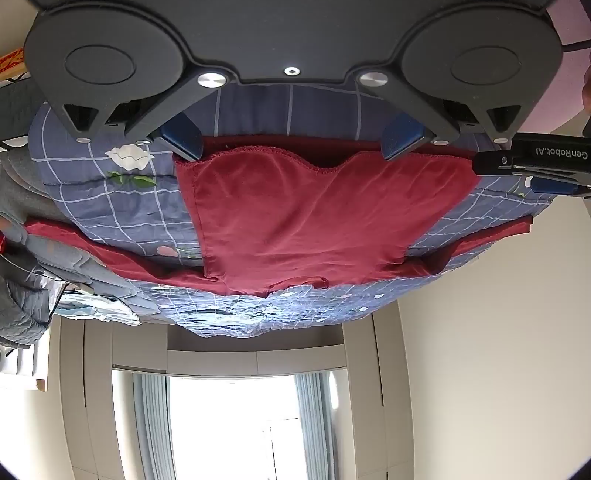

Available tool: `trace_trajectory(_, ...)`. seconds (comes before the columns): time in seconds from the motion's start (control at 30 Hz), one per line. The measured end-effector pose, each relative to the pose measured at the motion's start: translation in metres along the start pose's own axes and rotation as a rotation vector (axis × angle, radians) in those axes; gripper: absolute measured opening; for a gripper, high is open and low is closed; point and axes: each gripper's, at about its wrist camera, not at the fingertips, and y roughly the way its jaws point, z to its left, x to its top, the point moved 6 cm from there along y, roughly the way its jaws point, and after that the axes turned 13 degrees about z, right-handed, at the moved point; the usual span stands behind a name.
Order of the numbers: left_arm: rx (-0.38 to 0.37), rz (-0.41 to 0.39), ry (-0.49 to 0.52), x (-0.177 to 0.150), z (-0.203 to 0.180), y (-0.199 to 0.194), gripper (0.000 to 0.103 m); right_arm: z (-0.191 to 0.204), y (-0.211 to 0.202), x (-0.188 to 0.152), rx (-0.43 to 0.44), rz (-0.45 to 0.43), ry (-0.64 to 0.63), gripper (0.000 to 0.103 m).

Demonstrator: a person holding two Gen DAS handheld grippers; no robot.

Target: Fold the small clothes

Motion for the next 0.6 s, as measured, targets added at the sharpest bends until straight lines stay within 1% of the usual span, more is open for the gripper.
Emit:
trace_trajectory(0.43, 0.005, 0.009, -0.001, -0.0057, 0.0018, -0.0010, 0.103, 0.0025, 0.0007, 0.0025, -0.002, 0.011, 0.000, 0.103)
trace_trajectory(0.6, 0.004, 0.009, -0.008, -0.0025, 0.0009, 0.0034, 0.103, 0.0053, 0.0060, -0.0001, -0.009, 0.017, -0.021, 0.103)
